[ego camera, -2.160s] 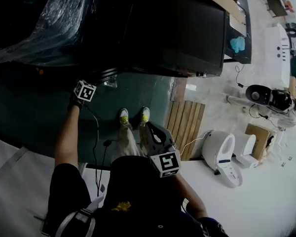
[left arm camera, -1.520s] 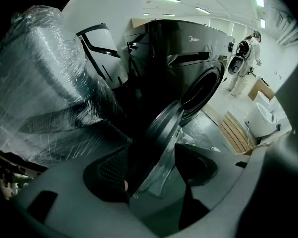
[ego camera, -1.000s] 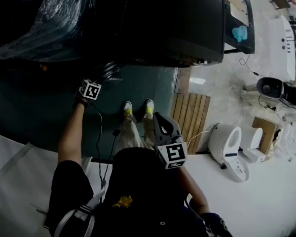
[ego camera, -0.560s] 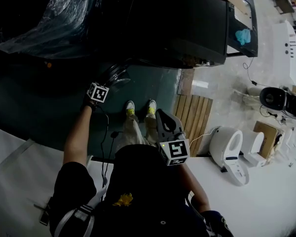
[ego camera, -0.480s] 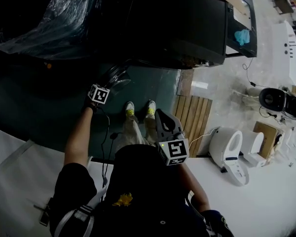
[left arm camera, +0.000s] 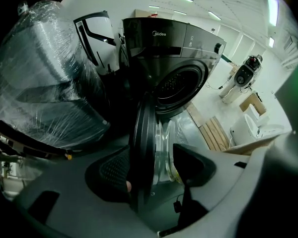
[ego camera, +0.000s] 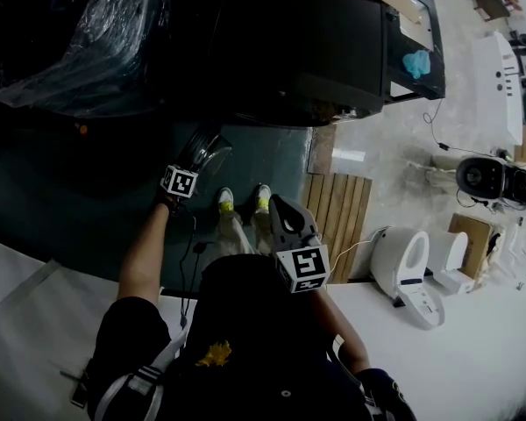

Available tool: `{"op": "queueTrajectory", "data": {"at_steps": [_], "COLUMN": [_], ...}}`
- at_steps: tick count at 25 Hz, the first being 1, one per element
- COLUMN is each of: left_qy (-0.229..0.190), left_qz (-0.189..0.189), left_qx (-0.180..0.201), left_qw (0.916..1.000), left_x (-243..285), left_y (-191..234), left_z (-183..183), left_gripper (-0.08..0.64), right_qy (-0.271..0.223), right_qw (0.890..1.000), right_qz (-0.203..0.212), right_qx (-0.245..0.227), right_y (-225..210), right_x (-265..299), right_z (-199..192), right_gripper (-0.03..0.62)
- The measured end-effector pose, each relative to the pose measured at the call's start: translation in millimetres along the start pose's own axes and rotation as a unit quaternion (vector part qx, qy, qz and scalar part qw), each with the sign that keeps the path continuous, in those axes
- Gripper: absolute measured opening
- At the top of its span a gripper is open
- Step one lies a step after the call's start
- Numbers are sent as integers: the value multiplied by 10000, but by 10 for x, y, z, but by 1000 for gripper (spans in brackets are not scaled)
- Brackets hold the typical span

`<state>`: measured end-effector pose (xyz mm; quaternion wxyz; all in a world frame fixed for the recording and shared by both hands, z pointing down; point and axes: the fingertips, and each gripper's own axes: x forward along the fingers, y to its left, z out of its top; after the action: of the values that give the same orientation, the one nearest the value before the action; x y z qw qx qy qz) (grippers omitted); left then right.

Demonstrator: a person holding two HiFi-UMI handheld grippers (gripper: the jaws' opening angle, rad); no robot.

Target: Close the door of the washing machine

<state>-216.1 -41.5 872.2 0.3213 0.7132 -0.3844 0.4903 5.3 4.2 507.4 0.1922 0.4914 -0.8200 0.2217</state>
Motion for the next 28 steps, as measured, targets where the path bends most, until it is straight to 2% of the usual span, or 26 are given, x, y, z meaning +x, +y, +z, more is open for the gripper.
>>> {"op": "queueTrajectory", "data": {"at_steps": [5, 8, 10, 13, 16, 19, 23, 25, 27, 28], "left_qy": [43, 299, 449, 575, 713, 761, 713, 699, 738, 736], "left_qz": [-151, -192, -503, -769, -684, -455, -535, -773, -1156, -1202], "left_qx": [90, -49, -178, -58, 119, 185, 203, 60, -256, -351], "left_qw": [9998, 9994, 9976, 9954, 9950, 9959, 9958, 9945, 9902, 9894], "left_x": [100, -27, 9, -1, -224, 2, 67, 101, 114, 122], "left_y": [-169, -247, -417, -671, -848, -789, -1004, -1176, -1406, -1454], "left_z": [-52, 12, 39, 94, 212, 125, 230, 279, 311, 337], "left_gripper": [287, 287, 288, 287, 287, 287, 285, 282, 281, 279], "right_qy": [-48, -53, -63, -72, -72, -74, -58, -54, -66, -73], "right_qw": [10000, 9999, 9998, 9996, 9992, 9988, 9981, 9978, 9974, 9972], "right_qz": [-82, -129, -168, -255, -360, -448, -529, -568, -610, -632], "right_qx": [32, 43, 49, 77, 133, 203, 300, 340, 381, 402], "right_y": [-114, -163, -195, -271, -375, -474, -583, -635, -696, -728], "right_x": [-83, -124, -155, -223, -291, -364, -450, -493, -535, -554], "right_z": [26, 26, 28, 20, -6, -44, -128, -154, -174, -184], "right_gripper": [26, 26, 26, 26, 26, 26, 26, 26, 26, 26]}}
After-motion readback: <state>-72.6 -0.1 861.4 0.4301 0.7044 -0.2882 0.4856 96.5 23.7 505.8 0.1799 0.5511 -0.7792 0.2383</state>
